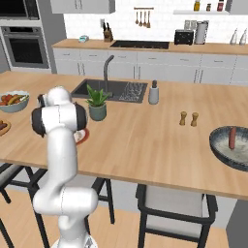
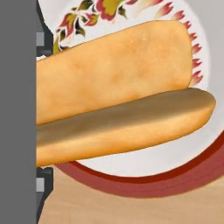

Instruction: Place one bun and one sausage from the bowl on each plate.

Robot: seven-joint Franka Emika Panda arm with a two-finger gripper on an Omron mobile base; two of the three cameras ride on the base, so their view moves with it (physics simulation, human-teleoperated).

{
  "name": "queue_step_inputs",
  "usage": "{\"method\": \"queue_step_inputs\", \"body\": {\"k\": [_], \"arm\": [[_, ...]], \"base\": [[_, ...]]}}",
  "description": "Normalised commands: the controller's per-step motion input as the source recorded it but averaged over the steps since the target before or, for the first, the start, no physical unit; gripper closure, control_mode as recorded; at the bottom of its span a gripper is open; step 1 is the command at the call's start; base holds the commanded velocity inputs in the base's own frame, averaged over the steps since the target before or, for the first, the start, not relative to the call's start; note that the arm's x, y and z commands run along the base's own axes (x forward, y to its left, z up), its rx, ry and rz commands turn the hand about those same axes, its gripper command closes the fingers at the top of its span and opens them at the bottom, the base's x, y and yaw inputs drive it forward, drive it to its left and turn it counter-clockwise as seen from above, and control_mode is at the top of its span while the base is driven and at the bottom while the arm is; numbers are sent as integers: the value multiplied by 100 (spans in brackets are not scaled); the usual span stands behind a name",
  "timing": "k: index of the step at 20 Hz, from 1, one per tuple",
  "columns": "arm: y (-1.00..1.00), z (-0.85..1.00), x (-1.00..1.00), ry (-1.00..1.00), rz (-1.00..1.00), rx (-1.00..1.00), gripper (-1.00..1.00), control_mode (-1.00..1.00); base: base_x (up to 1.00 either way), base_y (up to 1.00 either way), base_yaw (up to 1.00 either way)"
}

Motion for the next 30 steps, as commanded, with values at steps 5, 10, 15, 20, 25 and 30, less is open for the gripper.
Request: {"method": "queue_step_inputs", "body": {"k": [5, 10, 15, 20, 25, 30], "arm": [[0, -28, -36, -28, 0, -13, -100, -100], [-1, -14, 1, -39, -1, 0, -100, -100], [-3, 3, 39, -13, -2, 11, -100, -100], [-3, 19, 33, -16, -1, 2, -100, -100], [0, 7, 2, -34, 0, 0, -100, -100], [0, -27, -38, -21, -6, 0, -100, -100]], "base": [[0, 0, 0], [0, 0, 0], [0, 0, 0], [0, 0, 0], [0, 0, 0], [0, 0, 0]]}}
